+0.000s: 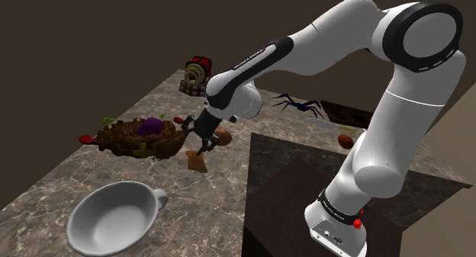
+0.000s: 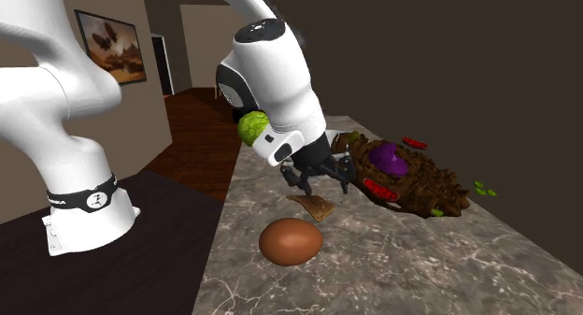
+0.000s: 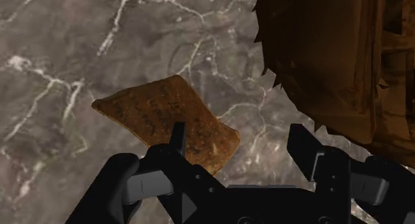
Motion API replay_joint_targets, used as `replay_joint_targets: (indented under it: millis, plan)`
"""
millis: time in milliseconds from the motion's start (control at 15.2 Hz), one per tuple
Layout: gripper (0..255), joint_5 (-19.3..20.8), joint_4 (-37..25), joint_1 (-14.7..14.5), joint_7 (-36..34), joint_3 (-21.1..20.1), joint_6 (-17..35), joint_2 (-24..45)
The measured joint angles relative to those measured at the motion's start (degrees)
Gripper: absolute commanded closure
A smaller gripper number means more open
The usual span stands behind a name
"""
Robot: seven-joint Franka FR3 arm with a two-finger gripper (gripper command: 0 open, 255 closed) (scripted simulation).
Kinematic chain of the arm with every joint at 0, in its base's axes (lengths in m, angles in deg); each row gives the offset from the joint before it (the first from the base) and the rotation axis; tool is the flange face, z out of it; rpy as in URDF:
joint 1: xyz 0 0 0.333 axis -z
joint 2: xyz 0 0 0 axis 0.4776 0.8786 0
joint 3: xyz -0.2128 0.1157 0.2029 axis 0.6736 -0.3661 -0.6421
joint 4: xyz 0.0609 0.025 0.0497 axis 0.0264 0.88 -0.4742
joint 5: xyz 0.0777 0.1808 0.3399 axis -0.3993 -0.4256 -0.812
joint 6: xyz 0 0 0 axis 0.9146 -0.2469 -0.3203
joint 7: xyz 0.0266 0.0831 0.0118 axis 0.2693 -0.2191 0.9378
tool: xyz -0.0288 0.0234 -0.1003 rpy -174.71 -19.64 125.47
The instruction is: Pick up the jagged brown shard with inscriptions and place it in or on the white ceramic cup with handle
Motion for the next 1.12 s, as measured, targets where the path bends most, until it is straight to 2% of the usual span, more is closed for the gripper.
replay_joint_targets:
  millis: [66,132,198,264,330,396,462,660,1122]
  plan:
    - [0,6.44,-0.01,-0.1,-6.49,-0.04,-0.49,-0.01]
    - [0,6.92,0.01,0.49,-6.55,-0.6,-0.22,-0.01]
    - [0,7.85,-2.8,1.04,-5.24,0.63,-3.58,1.07]
    - [0,13.91,-8.09,0.94,-4.44,2.36,-11.31,2.96]
    - [0,22.43,-10.77,0.53,-3.19,3.43,-17.85,4.47]
    - [0,27.35,-12.5,0.16,-2.78,4.2,-20.83,5.44]
    - [0,30.07,-14.03,-0.15,-2.95,4.71,-22.38,6.16]
    - [0,32.38,-15.03,-0.42,-2.37,5.33,-22.54,8.16]
    - [0,32.36,-13.48,-1.24,-2.27,4.73,-20.59,9.95]
